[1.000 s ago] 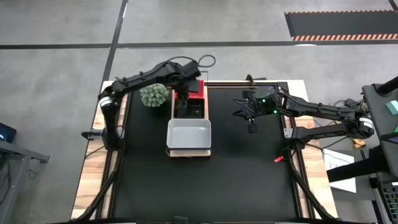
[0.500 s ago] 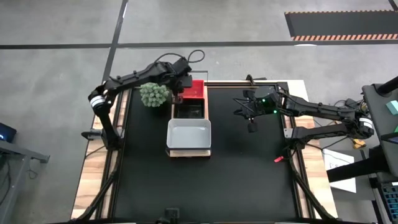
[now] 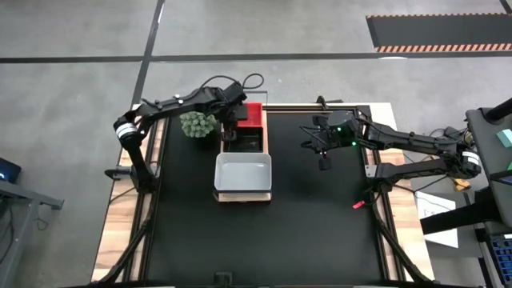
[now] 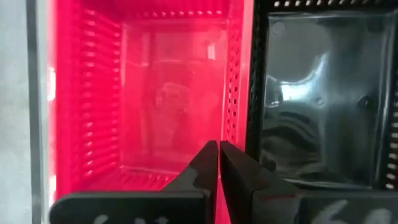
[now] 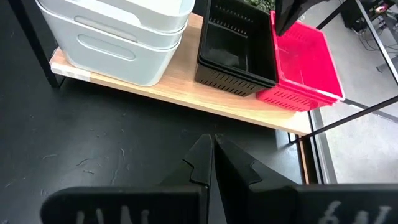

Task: Stack baskets on shelf by color
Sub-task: Stack the red bin on top of the red bin on the shelf

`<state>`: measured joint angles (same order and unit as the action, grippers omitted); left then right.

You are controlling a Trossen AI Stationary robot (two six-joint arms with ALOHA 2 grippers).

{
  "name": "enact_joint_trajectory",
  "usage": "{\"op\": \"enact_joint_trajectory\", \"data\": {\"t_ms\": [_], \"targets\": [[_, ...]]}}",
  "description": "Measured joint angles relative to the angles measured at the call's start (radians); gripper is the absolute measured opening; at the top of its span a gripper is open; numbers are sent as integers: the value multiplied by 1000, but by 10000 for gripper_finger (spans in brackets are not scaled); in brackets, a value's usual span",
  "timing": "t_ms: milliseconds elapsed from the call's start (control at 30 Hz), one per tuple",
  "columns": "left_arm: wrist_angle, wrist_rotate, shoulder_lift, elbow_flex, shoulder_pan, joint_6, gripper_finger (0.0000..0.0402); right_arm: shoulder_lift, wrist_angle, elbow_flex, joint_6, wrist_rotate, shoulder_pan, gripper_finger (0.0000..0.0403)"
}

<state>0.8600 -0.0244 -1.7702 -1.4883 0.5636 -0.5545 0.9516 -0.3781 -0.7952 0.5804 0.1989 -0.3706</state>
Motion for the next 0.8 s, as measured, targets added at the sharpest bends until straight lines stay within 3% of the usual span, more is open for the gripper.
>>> {"op": "enact_joint_trajectory", "data": {"t_ms": [500, 800], "targets": [[13, 2, 6, -8, -8, 24, 1, 0, -7, 0, 6, 0, 0, 11], [61, -124, 128, -11, -8, -11, 1, 0, -10, 0, 4, 0, -3, 11]]}}
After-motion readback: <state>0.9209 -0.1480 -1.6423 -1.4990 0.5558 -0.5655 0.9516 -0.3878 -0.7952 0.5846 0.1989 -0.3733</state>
